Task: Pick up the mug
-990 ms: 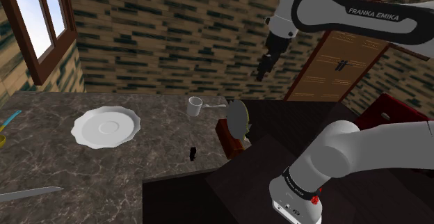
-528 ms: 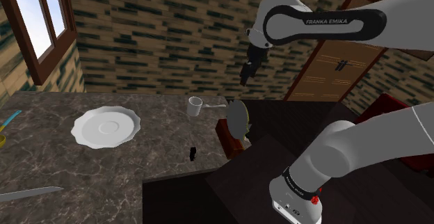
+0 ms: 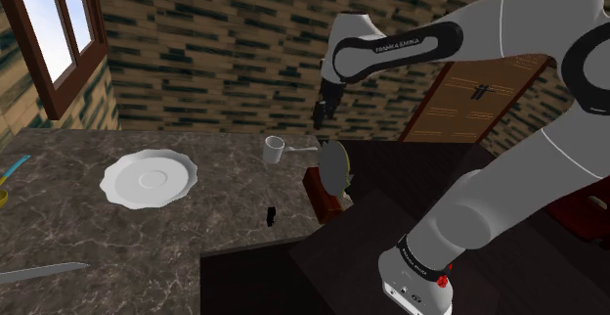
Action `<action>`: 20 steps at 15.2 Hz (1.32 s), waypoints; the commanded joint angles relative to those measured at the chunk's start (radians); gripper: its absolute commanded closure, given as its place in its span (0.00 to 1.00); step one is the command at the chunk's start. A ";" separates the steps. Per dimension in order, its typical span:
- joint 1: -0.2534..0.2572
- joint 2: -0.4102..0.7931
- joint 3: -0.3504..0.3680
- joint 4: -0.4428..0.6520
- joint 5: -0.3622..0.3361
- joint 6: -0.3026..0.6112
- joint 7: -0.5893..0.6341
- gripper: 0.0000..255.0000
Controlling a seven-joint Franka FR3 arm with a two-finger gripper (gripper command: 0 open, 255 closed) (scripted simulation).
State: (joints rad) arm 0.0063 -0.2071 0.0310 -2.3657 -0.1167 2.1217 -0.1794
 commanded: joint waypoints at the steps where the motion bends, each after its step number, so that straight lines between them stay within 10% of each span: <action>1: -0.001 0.079 0.000 0.032 -0.005 0.043 0.000 0.00; 20: -0.001 0.839 -0.006 0.575 -0.033 0.223 -0.028 0.00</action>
State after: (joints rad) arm 0.0041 0.5807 0.0248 -1.8443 -0.1499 2.3490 -0.2042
